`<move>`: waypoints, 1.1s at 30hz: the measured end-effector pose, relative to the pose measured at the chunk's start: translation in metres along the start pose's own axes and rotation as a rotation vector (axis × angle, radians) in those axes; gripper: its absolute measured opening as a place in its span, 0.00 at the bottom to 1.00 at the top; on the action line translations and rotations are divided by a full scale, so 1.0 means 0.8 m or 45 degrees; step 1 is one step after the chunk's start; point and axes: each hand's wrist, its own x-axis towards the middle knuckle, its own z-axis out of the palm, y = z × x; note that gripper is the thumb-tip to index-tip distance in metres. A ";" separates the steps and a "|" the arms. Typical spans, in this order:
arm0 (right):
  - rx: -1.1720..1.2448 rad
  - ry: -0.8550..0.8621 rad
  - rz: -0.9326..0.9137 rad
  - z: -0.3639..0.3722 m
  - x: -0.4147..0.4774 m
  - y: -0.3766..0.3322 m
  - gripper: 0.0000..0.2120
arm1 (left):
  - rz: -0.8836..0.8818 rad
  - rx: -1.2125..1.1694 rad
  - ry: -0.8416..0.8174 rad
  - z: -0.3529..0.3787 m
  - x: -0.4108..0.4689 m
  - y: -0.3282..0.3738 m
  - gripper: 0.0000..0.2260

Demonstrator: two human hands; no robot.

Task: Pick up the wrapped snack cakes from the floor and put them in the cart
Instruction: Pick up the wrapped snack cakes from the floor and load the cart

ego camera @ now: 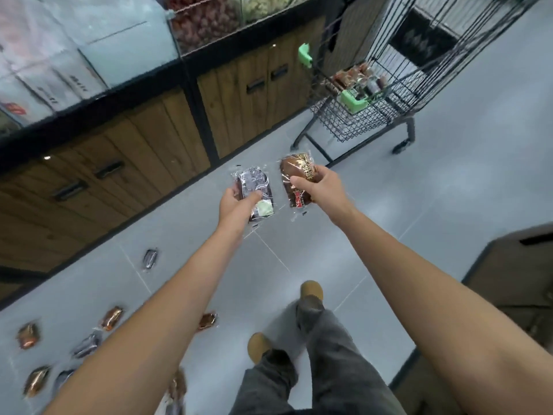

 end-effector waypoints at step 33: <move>0.110 0.421 0.023 -0.439 0.295 -0.071 0.13 | 0.121 0.299 -0.370 0.508 0.215 0.195 0.31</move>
